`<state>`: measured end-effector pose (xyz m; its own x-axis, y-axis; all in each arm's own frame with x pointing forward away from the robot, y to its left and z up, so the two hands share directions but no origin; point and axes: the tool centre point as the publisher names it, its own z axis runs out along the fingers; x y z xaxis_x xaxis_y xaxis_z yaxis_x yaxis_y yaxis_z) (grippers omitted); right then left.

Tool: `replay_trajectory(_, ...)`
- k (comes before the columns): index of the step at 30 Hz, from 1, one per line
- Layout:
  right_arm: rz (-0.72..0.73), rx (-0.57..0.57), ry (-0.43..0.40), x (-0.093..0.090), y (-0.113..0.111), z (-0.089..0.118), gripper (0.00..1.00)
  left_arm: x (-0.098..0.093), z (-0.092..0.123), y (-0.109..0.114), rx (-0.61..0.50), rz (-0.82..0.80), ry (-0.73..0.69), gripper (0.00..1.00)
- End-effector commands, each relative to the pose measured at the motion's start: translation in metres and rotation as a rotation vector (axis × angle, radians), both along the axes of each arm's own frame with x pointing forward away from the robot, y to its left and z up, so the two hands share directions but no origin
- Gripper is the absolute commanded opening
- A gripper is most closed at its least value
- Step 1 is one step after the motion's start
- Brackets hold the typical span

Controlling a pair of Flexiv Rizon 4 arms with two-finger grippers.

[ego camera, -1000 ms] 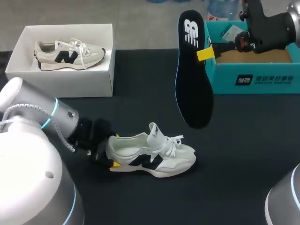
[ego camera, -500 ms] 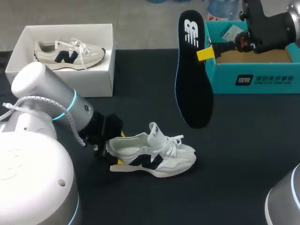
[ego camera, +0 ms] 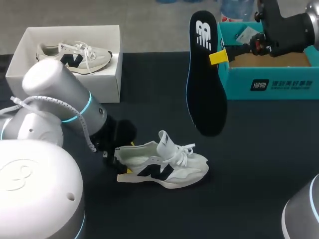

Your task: Take the shoe out of the shoebox, open the shoe tongue, remove and reinsert the insole, then place the shoe into the shoebox

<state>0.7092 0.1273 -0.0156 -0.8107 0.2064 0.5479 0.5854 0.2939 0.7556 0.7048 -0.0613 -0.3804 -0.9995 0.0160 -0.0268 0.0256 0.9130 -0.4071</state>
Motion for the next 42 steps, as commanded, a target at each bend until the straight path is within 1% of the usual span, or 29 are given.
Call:
replay_trajectory(1, 0.001, -0.002, 0.001, 0.001, 0.001, 0.000, 0.00, -0.002, 0.008, -0.003, 0.130, 0.019, 0.002, 1.00)
replay_trajectory(3, 0.001, -0.002, 0.001, 0.001, 0.001, 0.000, 0.00, -0.001, 0.010, -0.002, 0.138, 0.024, 0.007, 1.00)
replay_trajectory(10, 0.001, -0.002, 0.001, 0.001, 0.001, 0.000, 0.00, -0.001, 0.022, 0.007, 0.196, 0.031, -0.045, 1.00)
replay_trajectory(13, 0.001, -0.002, 0.001, 0.001, 0.001, 0.000, 0.00, 0.003, 0.025, 0.010, 0.202, 0.011, -0.008, 1.00)
replay_trajectory(18, 0.001, -0.002, 0.001, 0.001, 0.001, 0.000, 0.00, 0.002, 0.031, 0.017, 0.211, -0.003, 0.009, 1.00)
replay_trajectory(25, 0.001, -0.002, 0.001, 0.001, 0.001, 0.000, 0.00, 0.001, 0.038, 0.024, 0.236, -0.011, -0.010, 1.00)
replay_trajectory(42, 0.001, -0.002, 0.001, 0.001, 0.001, 0.000, 0.00, -0.005, 0.043, 0.042, 0.269, 0.009, -0.060, 1.00)
